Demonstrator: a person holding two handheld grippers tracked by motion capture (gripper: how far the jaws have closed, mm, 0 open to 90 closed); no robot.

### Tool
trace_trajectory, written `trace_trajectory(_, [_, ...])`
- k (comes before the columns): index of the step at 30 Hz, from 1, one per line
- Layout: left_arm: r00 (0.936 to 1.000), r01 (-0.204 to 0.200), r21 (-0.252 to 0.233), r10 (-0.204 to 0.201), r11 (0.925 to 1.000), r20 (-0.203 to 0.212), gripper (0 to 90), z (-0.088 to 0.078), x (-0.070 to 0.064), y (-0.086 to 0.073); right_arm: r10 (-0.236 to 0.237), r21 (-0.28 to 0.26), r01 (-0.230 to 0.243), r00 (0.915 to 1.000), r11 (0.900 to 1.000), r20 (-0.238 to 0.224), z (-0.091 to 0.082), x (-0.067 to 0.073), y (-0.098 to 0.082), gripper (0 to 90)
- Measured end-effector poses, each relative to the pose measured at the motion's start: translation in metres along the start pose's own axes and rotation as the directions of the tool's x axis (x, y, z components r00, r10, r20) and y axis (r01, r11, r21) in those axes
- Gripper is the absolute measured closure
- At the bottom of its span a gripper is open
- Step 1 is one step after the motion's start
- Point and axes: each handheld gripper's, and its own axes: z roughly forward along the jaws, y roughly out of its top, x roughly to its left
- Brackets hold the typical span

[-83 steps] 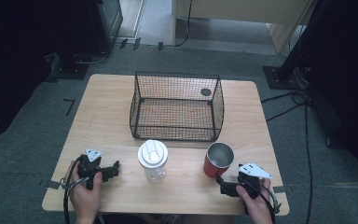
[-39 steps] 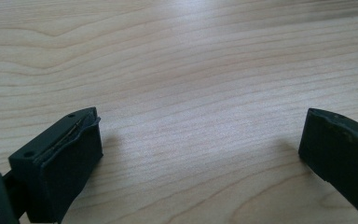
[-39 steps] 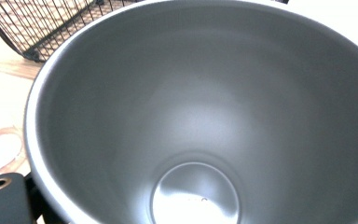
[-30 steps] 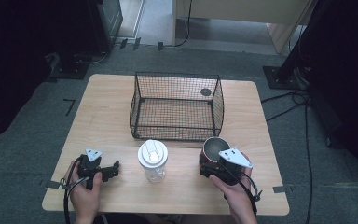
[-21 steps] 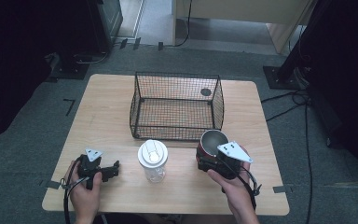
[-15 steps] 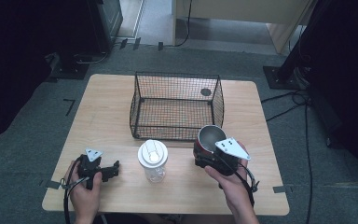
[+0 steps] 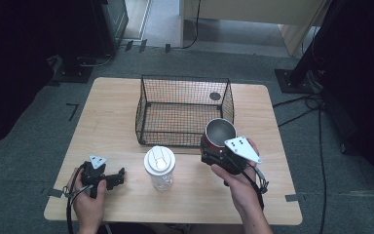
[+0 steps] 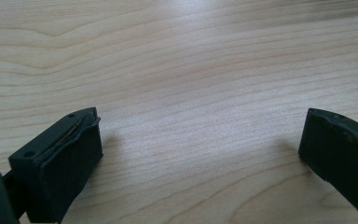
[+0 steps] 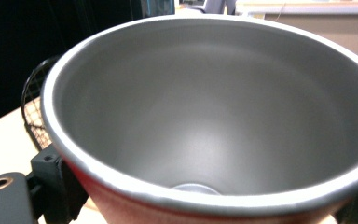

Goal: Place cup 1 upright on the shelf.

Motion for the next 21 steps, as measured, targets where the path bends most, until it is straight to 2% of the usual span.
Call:
trace_trajectory(6, [1.0000,0.000,0.000,0.000,1.0000,0.001,0.0,0.000,0.000,0.000,-0.010,-0.058,0.011,0.9998,0.998,0.014,0.007,-0.003,0.011,7.5])
trace_trajectory(10, [1.0000,0.000,0.000,0.000,1.0000,0.001,0.0,0.000,0.000,0.000,0.005,-0.087,-0.003,0.9996,0.996,0.029,0.013,-0.003,0.017,7.5])
trace_trajectory(14, [1.0000,0.000,0.000,0.000,1.0000,0.001,0.0,0.000,0.000,0.000,0.018,-0.107,-0.013,0.9986,0.994,0.050,0.021,-0.004,0.023,7.5])
trace_trajectory(21, [1.0000,0.000,0.000,0.000,1.0000,0.001,0.0,0.000,0.000,0.000,0.009,-0.126,-0.004,0.9991,0.992,0.042,0.037,-0.001,0.031,7.4])
